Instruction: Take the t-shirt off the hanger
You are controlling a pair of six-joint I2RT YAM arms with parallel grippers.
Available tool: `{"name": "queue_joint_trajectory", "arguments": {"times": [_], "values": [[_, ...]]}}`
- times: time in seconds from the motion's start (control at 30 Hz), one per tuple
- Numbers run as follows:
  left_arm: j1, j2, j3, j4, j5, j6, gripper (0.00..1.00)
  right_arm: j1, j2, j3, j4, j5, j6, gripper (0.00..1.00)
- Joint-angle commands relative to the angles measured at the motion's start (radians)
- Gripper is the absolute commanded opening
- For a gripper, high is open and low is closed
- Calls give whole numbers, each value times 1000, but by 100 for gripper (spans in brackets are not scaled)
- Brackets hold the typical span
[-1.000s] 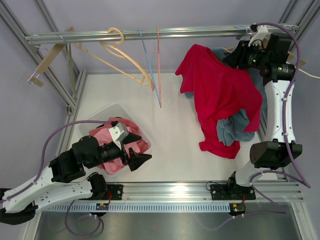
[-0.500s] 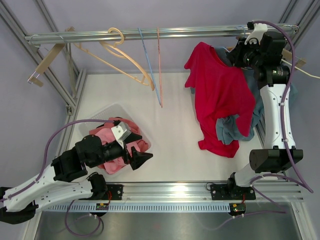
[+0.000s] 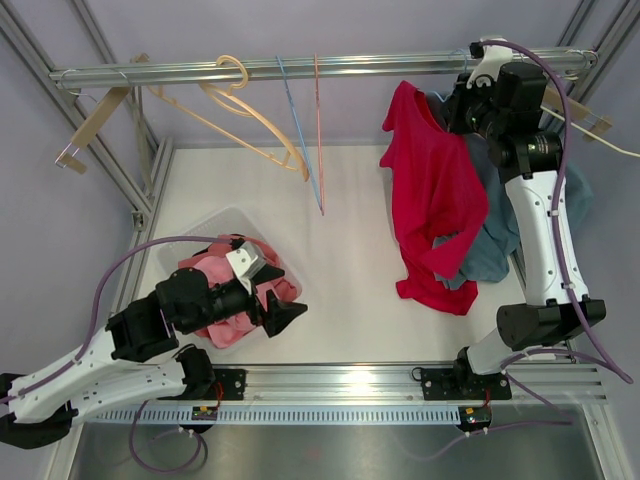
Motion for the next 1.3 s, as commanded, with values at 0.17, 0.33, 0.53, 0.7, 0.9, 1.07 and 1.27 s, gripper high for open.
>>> {"name": "queue_joint_trajectory", "arguments": {"times": [0.17,0.33,0.53,0.7,0.9,1.07,1.27], "values": [[9,18,12,32,-14,-10,99,61,-104,-25,216,-2,12,0],[9,52,25,38,4,-36,99,98,-176,-191,302,38,21,0],[9,110,72,56,99,-79,99,148,-351,-479,469,105,140,0],[4,174,91,105,154,-160,99,266,-493,-640,500,360,262,0],[-152,320,159,191,-65,-223,99,506,-564,-670,511,608,325,0],[-321,539,277,265,-215,-173,99,621,-587,-660,549,685,332,0],[-376,714,391,334,-272,-176,99,655,-610,-642,551,650,336,0]]}}
